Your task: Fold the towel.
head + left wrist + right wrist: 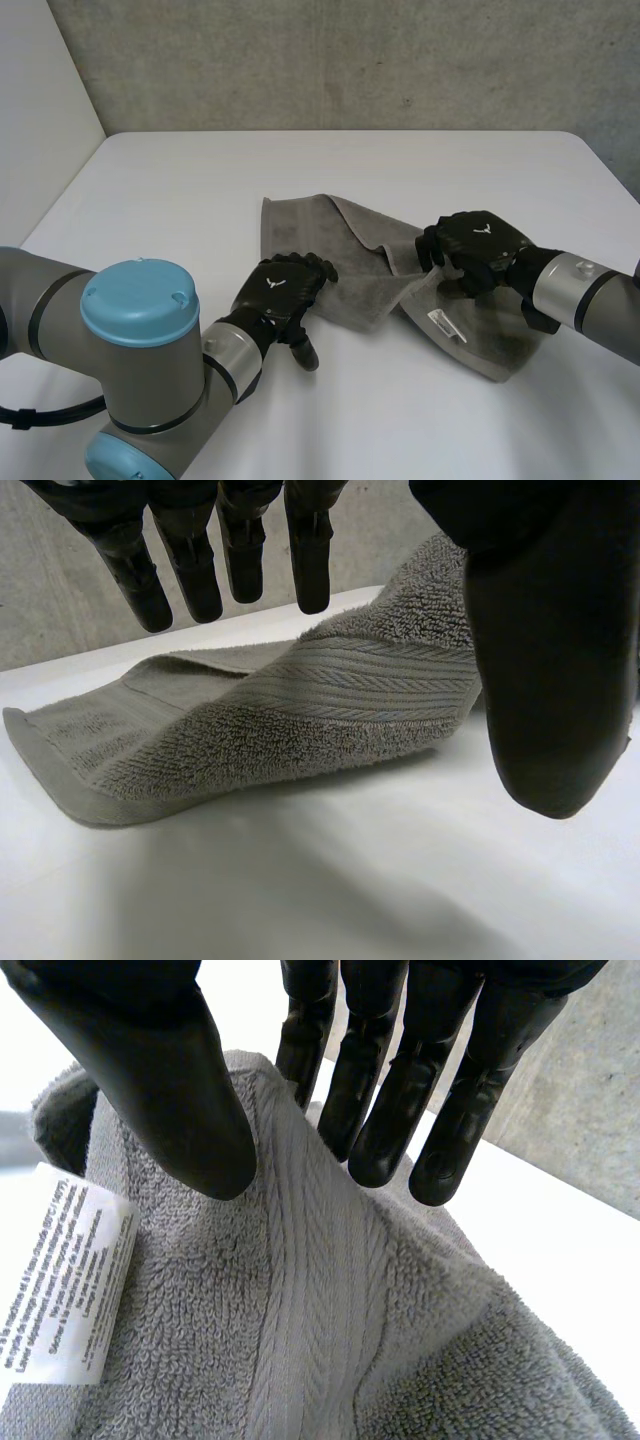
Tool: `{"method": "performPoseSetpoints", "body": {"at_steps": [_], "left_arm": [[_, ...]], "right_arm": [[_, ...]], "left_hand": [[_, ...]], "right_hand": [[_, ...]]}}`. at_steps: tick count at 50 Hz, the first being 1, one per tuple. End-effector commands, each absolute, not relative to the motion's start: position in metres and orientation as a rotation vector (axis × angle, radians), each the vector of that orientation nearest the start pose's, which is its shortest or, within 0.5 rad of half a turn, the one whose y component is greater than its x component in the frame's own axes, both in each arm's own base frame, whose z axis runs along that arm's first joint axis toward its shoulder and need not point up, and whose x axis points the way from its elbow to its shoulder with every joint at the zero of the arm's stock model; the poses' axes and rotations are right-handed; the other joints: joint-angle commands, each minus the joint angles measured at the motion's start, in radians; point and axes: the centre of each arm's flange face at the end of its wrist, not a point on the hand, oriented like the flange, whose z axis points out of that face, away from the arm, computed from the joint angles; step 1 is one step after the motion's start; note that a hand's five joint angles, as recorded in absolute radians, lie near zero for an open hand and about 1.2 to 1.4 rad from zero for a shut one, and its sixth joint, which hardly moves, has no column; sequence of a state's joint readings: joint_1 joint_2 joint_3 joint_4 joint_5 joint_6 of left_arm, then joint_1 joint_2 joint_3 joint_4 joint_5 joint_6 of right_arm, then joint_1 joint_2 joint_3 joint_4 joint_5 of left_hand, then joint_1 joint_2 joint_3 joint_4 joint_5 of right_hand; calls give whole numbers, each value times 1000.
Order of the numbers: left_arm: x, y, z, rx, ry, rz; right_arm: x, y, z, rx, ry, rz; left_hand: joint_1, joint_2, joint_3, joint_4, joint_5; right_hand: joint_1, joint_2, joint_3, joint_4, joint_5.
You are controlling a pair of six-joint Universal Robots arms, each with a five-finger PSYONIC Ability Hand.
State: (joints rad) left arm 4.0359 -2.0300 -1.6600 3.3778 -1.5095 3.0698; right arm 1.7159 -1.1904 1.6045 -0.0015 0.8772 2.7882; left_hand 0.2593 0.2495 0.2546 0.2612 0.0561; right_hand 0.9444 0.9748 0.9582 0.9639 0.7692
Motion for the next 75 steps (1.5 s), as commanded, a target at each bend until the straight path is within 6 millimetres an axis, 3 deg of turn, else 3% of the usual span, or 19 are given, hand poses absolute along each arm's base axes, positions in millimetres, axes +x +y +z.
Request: {"method": "performPoseSetpoints", "body": {"at_steps": [1, 7, 9, 16, 21, 23, 30, 40, 45, 49, 50, 51, 52, 53, 55, 62, 67, 70, 75], "left_arm": [[-326, -188, 150, 961, 2857, -2010], [-326, -188, 149, 961, 2858, -2007], [-326, -188, 149, 961, 2858, -2007], [-326, -188, 149, 962, 2860, -2002], [-326, -188, 148, 962, 2862, -2000], [-326, -188, 148, 962, 2862, -2000], [-325, -188, 148, 957, 2861, -2000], [-327, -193, 152, 949, 2850, -2025], [-328, -195, 156, 948, 2839, -2050], [-330, -195, 159, 953, 2830, -2068], [-331, -194, 161, 957, 2825, -2078], [-331, -194, 161, 957, 2825, -2078], [-332, -194, 163, 963, 2820, -2090], [-334, -193, 165, 971, 2814, -2101], [-335, -193, 166, 973, 2812, -2106], [-342, -190, 171, 1004, 2798, -2141], [-350, -186, 175, 1036, 2788, -2169], [-356, -183, 177, 1067, 2784, -2180], [-365, -178, 168, 1107, 2799, -2157]], "right_arm": [[232, -282, 190, -1030, 1967, -1499], [232, -281, 188, -1030, 1967, -1490], [232, -281, 186, -1027, 1974, -1484], [221, -296, 193, -998, 1981, -1550], [208, -333, 220, -957, 1954, -1711], [200, -359, 234, -910, 1937, -1781], [187, -399, 245, -829, 1921, -1841], [174, -444, 230, -744, 2004, -1962], [151, -488, 195, -646, 2106, -2088], [134, -506, 180, -594, 2182, -2165], [126, -512, 174, -569, 2235, -2201], [126, -512, 174, -569, 2235, -2202], [117, -516, 169, -548, 2293, -2225], [114, -516, 167, -550, 2341, -2235], [112, -515, 166, -559, 2377, -2234], [119, -488, 188, -549, 2407, -2156], [129, -441, 225, -577, 2316, -2095], [134, -427, 233, -609, 2277, -2079], [148, -376, 244, -745, 2163, -1989]], "left_hand": [[-63, -54, -59, -65, -35], [-63, -54, -59, -65, -35], [-63, -54, -59, -65, -35], [-63, -54, -59, -65, -35], [-63, -54, -59, -65, -35], [-63, -54, -59, -65, -35], [-63, -54, -59, -65, -35], [-63, -54, -59, -65, -35], [-61, -51, -56, -62, -32], [-58, -48, -53, -59, -29], [-58, -48, -53, -59, -29], [-58, -48, -53, -59, -29], [-55, -45, -50, -57, -26], [-55, -45, -50, -56, -26], [-52, -42, -47, -54, -23], [-46, -36, -41, -48, -17], [-40, -30, -35, -42, -11], [-37, -27, -32, -39, -8], [-28, -18, -24, -30, 1]], "right_hand": [[15, -15, 2, -4, 16], [177, 147, 163, 157, 178], [450, 420, 436, 431, 451], [452, 421, 438, 432, 453], [452, 421, 438, 432, 453], [452, 421, 438, 432, 453], [452, 421, 438, 432, 453], [452, 421, 438, 432, 453], [452, 421, 438, 432, 453], [452, 421, 438, 432, 453], [174, 143, 160, 154, 175], [171, 141, 157, 152, 172], [-300, -330, -314, -319, -299], [-706, -736, -719, -725, -705], [-770, -800, -784, -789, -769], [-770, -800, -784, -789, -769], [-770, -800, -784, -789, -769], [-770, -800, -784, -789, -769], [-770, -800, -784, -789, -769]]}}
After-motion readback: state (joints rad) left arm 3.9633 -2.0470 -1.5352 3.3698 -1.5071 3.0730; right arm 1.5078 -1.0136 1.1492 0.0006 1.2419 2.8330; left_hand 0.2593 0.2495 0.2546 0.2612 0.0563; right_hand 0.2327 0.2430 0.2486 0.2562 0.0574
